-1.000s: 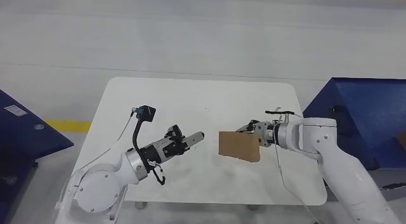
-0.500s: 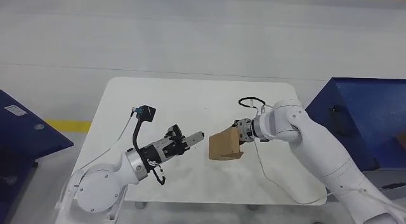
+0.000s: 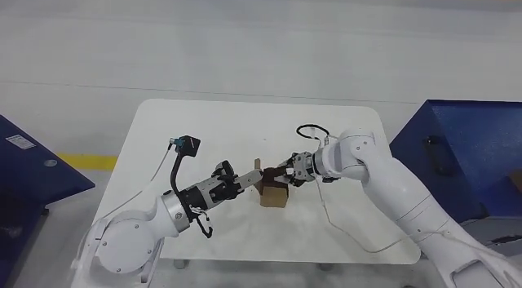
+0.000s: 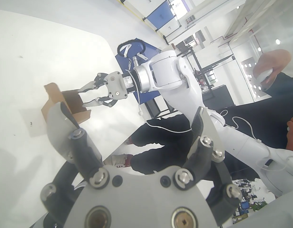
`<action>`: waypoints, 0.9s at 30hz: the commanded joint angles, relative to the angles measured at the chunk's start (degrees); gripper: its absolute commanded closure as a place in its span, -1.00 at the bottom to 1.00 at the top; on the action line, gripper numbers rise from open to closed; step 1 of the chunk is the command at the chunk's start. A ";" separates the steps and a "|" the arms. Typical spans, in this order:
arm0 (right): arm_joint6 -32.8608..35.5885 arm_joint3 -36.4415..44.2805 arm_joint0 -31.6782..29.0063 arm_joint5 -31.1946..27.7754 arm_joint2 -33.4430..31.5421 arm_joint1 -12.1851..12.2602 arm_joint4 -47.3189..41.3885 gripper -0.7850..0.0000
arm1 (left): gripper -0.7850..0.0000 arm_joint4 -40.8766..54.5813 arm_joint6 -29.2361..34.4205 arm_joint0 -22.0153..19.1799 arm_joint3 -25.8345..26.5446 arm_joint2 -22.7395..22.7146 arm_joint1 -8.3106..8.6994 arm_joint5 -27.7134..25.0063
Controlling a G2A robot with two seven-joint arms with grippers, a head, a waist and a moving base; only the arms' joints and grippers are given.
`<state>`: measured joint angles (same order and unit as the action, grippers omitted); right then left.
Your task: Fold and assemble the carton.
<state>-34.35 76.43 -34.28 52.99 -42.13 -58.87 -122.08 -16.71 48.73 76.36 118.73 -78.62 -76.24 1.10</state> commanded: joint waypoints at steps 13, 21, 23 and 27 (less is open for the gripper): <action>72.80 6.32 -15.62 -30.97 -21.90 7.81 58.05 1.00 | -1.00 0.00 0.00 0.00 0.00 0.00 0.00 0.00; 96.28 -10.45 -12.03 -61.75 -22.29 8.15 78.83 1.00 | -1.00 0.00 0.00 0.00 0.00 0.00 0.00 0.00; 99.59 -13.41 -10.71 -66.84 -21.73 7.89 81.18 1.00 | -1.00 0.00 0.00 0.00 0.00 0.00 0.00 0.00; 101.74 -17.73 -9.07 -69.61 -21.35 7.33 80.41 1.00 | -1.00 0.00 0.00 0.00 0.00 0.00 0.00 0.00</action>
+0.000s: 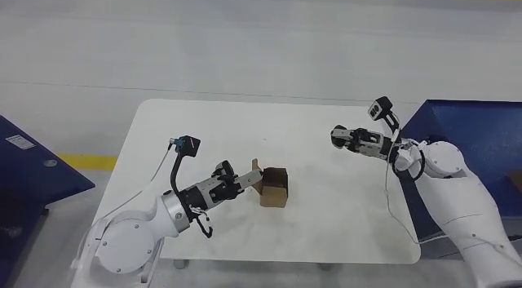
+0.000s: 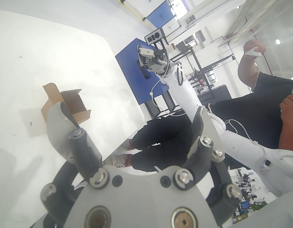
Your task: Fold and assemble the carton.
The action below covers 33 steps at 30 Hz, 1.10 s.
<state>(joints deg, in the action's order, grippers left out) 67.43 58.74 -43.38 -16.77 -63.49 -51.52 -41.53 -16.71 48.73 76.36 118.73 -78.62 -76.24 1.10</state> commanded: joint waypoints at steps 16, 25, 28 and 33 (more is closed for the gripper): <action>-0.04 -0.04 0.03 0.15 0.01 -0.01 -0.14 -1.00 | -1.00 -0.29 -2.88 3.83 -0.07 2.25 -0.03 0.02; -0.04 -0.04 0.03 0.15 0.01 -0.01 -0.14 -1.00 | -1.00 -2.97 -21.82 13.06 -1.11 9.90 -0.70 -1.85; -0.04 -0.04 0.03 0.15 0.01 -0.01 -0.14 -1.00 | -1.00 -4.85 -28.11 13.95 -2.50 11.24 -0.94 -2.19; -0.04 -0.04 0.03 0.15 0.01 -0.01 -0.14 -1.00 | -1.00 -10.94 -33.62 12.01 -7.80 13.93 -1.25 -1.89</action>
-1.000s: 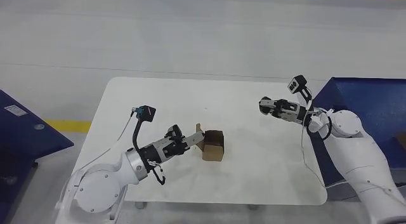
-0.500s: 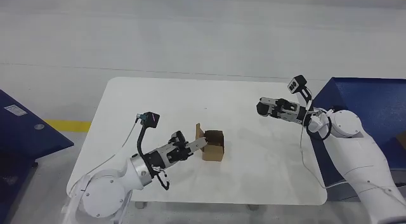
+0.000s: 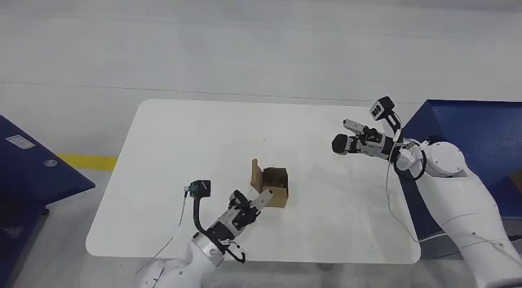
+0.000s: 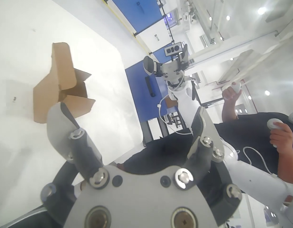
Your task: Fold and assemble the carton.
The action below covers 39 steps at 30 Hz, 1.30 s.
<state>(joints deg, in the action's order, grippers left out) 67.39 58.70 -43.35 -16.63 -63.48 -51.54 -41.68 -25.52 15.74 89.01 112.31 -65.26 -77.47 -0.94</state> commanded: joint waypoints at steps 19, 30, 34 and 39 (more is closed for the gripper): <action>0.00 0.00 0.00 0.00 0.00 0.00 0.00 -1.00 | 0.07 -23.68 -4.01 -12.99 -21.37 5.35 -0.51 -1.10; 0.00 0.00 0.00 0.00 0.00 0.00 0.00 -1.00 | 1.00 -21.50 -4.23 -13.66 -23.89 5.53 -1.05 1.82; 0.00 0.00 0.00 0.00 0.00 0.00 0.00 -1.00 | 1.00 -20.18 -4.18 -12.98 -22.92 5.16 -1.03 0.76; 0.00 0.00 0.00 0.00 0.00 0.00 0.00 -1.00 | 1.00 -17.48 -2.97 -12.34 -20.33 4.68 -0.96 -1.63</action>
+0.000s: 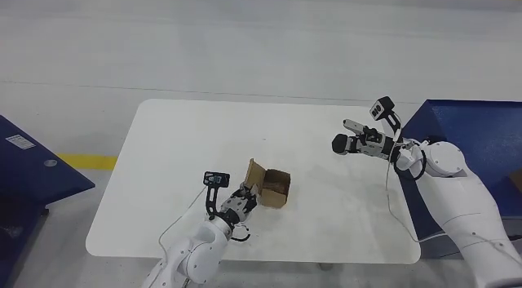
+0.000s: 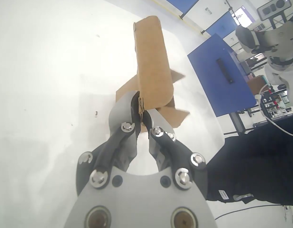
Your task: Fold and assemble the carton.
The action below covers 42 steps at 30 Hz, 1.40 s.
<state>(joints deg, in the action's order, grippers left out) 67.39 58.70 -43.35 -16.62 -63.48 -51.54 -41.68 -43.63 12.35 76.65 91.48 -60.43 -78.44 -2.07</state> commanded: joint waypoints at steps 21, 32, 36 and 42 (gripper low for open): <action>0.00 0.00 0.00 0.00 0.00 0.00 0.00 -1.00 | 1.00 19.46 25.86 -11.57 -3.96 -3.16 0.91 -12.37; 0.00 0.00 0.00 0.00 0.00 0.00 0.00 -1.00 | 0.88 16.90 26.86 -14.77 -9.61 -1.04 0.87 -10.95; 0.00 0.00 0.00 0.00 0.00 0.00 0.00 -1.00 | -0.43 17.37 26.58 -15.05 -10.90 -1.29 0.99 -11.13; 0.00 0.00 0.00 0.00 0.00 0.00 0.00 -1.00 | -1.00 17.49 26.17 -13.75 -9.04 -2.50 1.49 -11.13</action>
<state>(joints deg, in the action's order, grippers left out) 67.39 58.70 -43.35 -16.62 -63.48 -51.54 -41.68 -26.10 38.59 62.42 81.73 -62.71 -77.07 -13.19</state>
